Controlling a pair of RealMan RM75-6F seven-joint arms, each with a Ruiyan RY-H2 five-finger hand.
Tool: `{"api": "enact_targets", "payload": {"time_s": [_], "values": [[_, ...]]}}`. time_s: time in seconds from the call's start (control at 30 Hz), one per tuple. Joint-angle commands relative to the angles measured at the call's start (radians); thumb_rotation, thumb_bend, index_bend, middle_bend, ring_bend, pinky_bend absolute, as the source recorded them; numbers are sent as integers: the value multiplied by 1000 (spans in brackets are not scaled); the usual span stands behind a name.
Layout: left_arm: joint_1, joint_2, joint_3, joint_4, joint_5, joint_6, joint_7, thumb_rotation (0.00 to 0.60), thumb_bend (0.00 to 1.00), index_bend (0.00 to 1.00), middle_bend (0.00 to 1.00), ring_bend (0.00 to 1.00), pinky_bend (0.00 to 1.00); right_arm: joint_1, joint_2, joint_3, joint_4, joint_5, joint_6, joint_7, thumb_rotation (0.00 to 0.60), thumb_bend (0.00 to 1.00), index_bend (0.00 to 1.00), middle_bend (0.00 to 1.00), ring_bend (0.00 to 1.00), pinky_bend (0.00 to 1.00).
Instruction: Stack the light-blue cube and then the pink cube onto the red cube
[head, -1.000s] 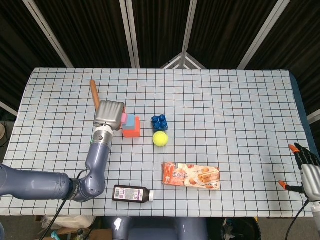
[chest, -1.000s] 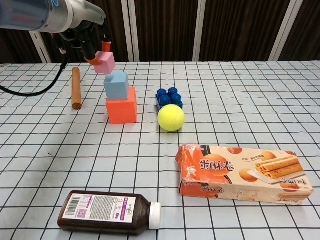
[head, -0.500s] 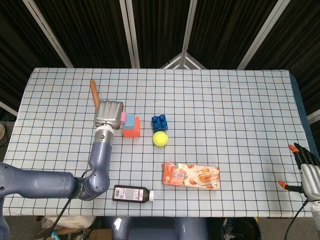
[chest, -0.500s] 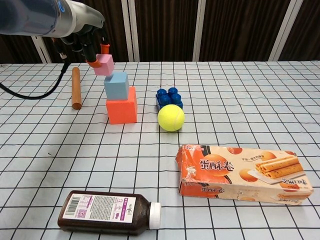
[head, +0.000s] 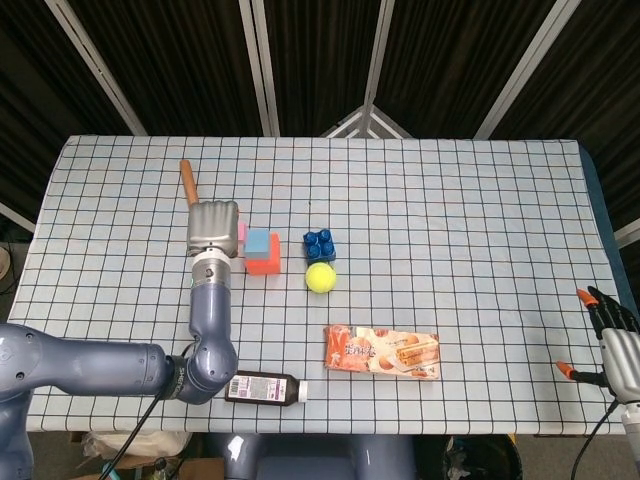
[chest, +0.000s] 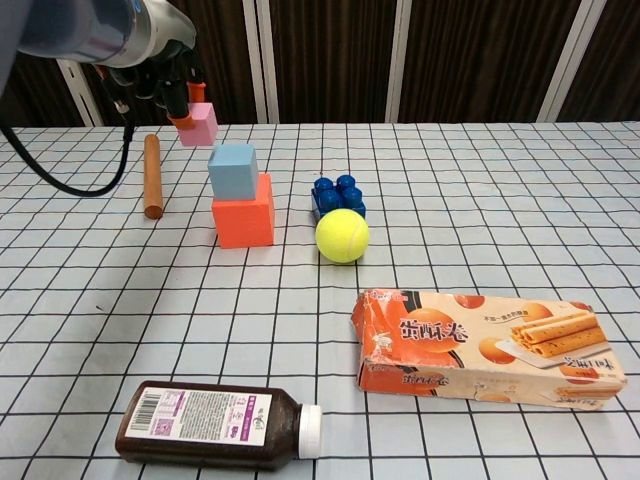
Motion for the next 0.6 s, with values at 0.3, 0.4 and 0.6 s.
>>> {"api": "enact_targets", "payload": {"time_s": [0.3,0.4,0.6], "values": [[-10,-81,-43,78,11,-8,39,600,424,499,804,790,951,0,2,1,4,-1,0,11,600,128,1,7,29,103],[-10,-94,-52,89,17,-9,45,600,424,501,805,791,951,-2,4,1,7,-3,3,19,600,128,1,7,29,103],[-6,-108,-72,99,31,2,65,600,424,502,805,791,952,-2,4,0,11,-6,1,26,600,129,1,7,29,103]]}}
